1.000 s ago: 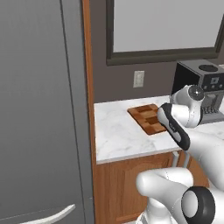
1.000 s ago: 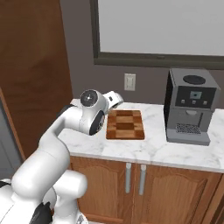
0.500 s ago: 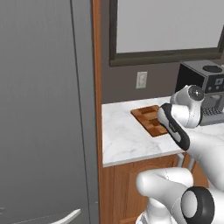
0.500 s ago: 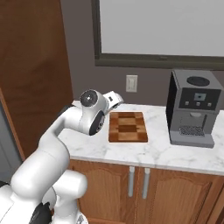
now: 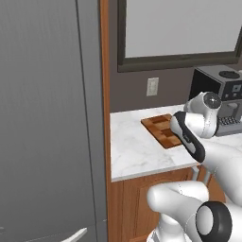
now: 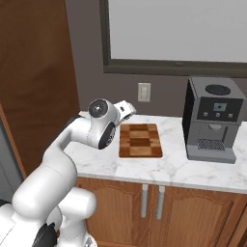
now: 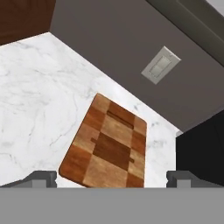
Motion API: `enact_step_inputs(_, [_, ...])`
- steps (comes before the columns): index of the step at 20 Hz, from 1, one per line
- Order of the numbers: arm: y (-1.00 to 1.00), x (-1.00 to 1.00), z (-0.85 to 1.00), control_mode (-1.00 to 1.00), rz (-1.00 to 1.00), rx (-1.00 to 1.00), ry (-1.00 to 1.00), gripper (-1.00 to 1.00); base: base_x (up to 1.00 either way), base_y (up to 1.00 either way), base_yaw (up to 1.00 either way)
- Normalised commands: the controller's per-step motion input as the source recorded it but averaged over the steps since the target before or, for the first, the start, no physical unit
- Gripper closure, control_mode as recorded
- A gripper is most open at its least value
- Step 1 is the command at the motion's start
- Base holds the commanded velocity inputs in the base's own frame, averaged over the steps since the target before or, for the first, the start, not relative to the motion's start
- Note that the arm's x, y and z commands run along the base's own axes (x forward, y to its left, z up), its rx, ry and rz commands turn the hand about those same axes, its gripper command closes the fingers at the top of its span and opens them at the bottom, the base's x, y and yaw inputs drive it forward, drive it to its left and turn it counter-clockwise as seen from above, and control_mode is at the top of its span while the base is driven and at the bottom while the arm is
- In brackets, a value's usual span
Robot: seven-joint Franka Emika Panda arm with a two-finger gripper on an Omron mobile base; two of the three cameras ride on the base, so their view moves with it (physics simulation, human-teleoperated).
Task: Move the cutting board and knife to the sink. Then move spray from the cabinet to the counter.
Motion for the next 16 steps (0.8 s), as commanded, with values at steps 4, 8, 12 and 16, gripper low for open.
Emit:
enact_step_inputs(4, [0.00, 0.00, 0.00, -1.00, 0.00, 0.00, 0.00, -1.00, 0.00, 0.00, 0.00])
enact_step_inputs(8, [0.01, 0.17, -0.01, -1.00, 0.00, 0.00, 0.00, -1.00, 0.00, 0.00, 0.00])
enact_step_inputs(12, [0.34, 0.58, -0.16, -1.00, -0.09, 0.00, 0.05, -1.00, 0.00, 0.00, 0.00])
enact_step_inputs(16, [0.46, 0.58, -0.14, -1.00, -0.15, 0.00, 0.04, -1.00, 0.00, 0.00, 0.00])
